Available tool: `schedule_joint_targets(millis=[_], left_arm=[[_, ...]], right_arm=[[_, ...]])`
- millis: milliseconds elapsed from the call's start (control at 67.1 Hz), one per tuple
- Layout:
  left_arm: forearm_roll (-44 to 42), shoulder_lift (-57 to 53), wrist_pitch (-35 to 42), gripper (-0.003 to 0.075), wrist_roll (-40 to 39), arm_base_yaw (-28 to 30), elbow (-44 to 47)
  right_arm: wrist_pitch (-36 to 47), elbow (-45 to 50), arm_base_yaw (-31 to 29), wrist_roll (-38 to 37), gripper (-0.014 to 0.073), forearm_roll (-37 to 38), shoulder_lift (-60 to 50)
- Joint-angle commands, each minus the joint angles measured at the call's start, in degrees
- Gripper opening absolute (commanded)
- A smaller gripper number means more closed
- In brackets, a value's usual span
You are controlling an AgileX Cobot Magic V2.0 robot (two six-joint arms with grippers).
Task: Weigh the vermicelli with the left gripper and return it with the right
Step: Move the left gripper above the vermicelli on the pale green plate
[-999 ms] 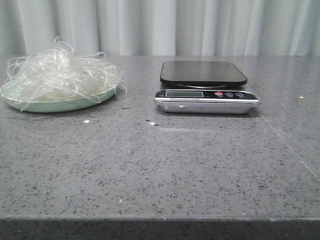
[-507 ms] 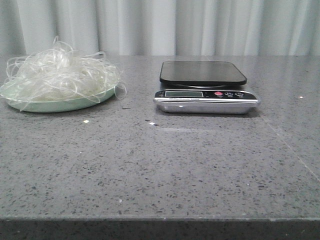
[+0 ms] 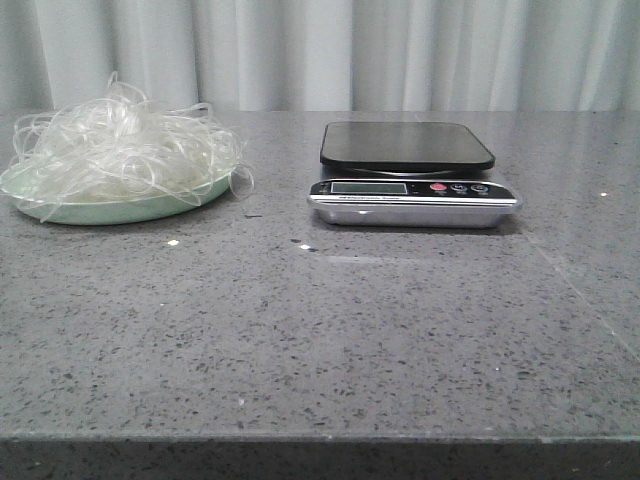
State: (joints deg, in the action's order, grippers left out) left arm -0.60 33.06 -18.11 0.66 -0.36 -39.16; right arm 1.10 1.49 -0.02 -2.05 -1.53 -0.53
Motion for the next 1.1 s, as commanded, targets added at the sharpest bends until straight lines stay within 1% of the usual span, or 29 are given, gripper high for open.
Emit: schedule_joint_targets(millis=[0,164,224,239,253,268,283,298,313,328,343,358,373,388,403,418,432,447,492,522,552,656,671,716,775,865,910,984,1089], left_arm=[[0.60,2.61,3.38,0.0134,-0.66,-0.37,-2.00],[0.60,3.88,3.16,0.0144,-0.66,-0.37,-2.00],[0.60,4.09,3.16,0.0174,-0.66,-0.37,-2.00],[0.60,4.09,3.16,0.0202,-0.66,-0.37,-2.00],[0.60,4.09,3.16,0.0210,-0.66,-0.37,-2.00],[0.60,4.09,3.16,0.0249,-0.66,-0.37,-2.00],[0.60,4.09,3.16,0.0249,-0.66,-0.37,-2.00],[0.60,4.09,3.16,0.0295,-0.66,-0.37,-2.00],[0.60,4.09,3.16,0.0295,-0.66,-0.37,-2.00],[0.60,4.09,3.16,0.0347,-0.66,-0.37,-2.00],[0.60,4.09,3.16,0.0347,-0.66,-0.37,-2.00],[0.60,4.09,3.16,0.0418,-0.66,-0.37,-2.00],[0.60,4.09,3.16,0.0418,-0.66,-0.37,-2.00],[0.60,4.09,3.16,0.0461,-0.66,-0.37,-2.00],[0.60,4.22,3.16,0.0475,-0.66,-0.37,-2.00],[0.60,4.22,3.16,0.0530,-0.66,-0.37,-2.00],[0.60,4.36,3.16,0.0542,-0.66,-0.37,-2.00],[0.60,4.37,3.16,0.0578,-0.66,-0.45,-2.00],[0.60,4.86,2.98,0.0640,-0.66,-0.79,-2.31],[0.60,5.48,2.40,0.0661,-0.66,-1.24,-2.79],[0.60,6.11,1.69,0.0672,-0.66,-1.78,-3.68],[0.93,9.87,-2.89,0.0673,-0.66,-5.39,-8.36],[0.93,11.18,-4.34,0.0673,-0.66,-7.11,-9.95],[0.93,12.92,-6.09,0.0673,-0.66,-8.67,-11.55],[0.93,16.42,-8.99,0.0673,-0.66,-12.98,-15.51],[0.60,21.88,-10.43,0.0673,-0.66,-18.91,-19.93],[-0.05,24.91,-10.42,0.0673,-0.66,-20.98,-21.44],[-0.40,29.27,-10.55,0.0673,-0.66,-23.56,-24.10],[-0.40,35.67,-12.59,0.0672,-0.98,-24.08,-27.83]], right_arm=[[4.99,-0.40,-0.33,0.49,0.0187,-0.31,-0.98],[4.99,-0.40,-0.33,0.49,0.0187,-0.31,-0.98],[4.99,-0.40,-0.33,0.49,0.0187,-0.31,-0.98],[4.99,-0.40,-0.33,0.49,0.0187,-0.31,-0.98],[4.99,-0.40,-0.33,0.49,0.0187,-0.31,-0.98],[4.99,-0.40,-0.33,0.49,0.0187,-0.31,-0.98],[4.99,-0.40,-0.33,0.49,0.0187,-0.31,-0.98],[4.99,-0.40,-0.33,0.49,0.0187,-0.31,-0.98],[4.99,-0.40,-0.33,0.49,0.0187,-0.31,-0.98],[4.99,-0.40,-0.33,0.49,0.0187,-0.31,-0.98],[4.99,-0.40,-0.33,0.49,0.0187,-0.31,-0.98],[4.99,-0.40,-0.33,0.49,0.0187,-0.31,-0.98],[4.99,-0.40,-0.33,0.49,0.0187,-0.31,-0.98],[4.99,-0.40,-0.33,0.49,0.0187,-0.31,-0.98],[4.99,-0.40,-0.33,0.49,0.0187,-0.31,-0.98],[4.99,-0.40,-0.33,0.49,0.0187,-0.31,-0.98],[4.99,-0.40,-0.33,0.49,0.0187,-0.31,-0.98],[4.99,-0.40,-0.33,0.49,0.0187,-0.31,-0.98],[4.99,-0.40,-0.33,0.49,0.0187,-0.31,-0.98],[4.99,-0.40,-0.33,0.49,0.0187,-0.31,-0.98],[4.99,-0.40,-0.33,0.49,0.0187,-0.31,-0.98],[4.99,-0.40,-0.33,0.49,0.0187,-0.31,-0.98],[4.99,-0.40,-0.33,0.49,0.0187,-0.31,-0.98],[4.99,-0.40,-0.33,0.49,0.0187,-0.31,-0.98],[4.99,-0.40,-0.33,0.49,0.0187,-0.31,-0.98],[4.99,-0.40,-0.33,0.49,0.0187,-0.31,-0.98],[4.99,-0.40,-0.33,0.49,0.0187,-0.31,-0.98],[4.99,-0.40,-0.33,0.49,0.0187,-0.31,-0.98],[4.99,-0.40,-0.33,0.49,0.0187,-0.31,-0.98]])
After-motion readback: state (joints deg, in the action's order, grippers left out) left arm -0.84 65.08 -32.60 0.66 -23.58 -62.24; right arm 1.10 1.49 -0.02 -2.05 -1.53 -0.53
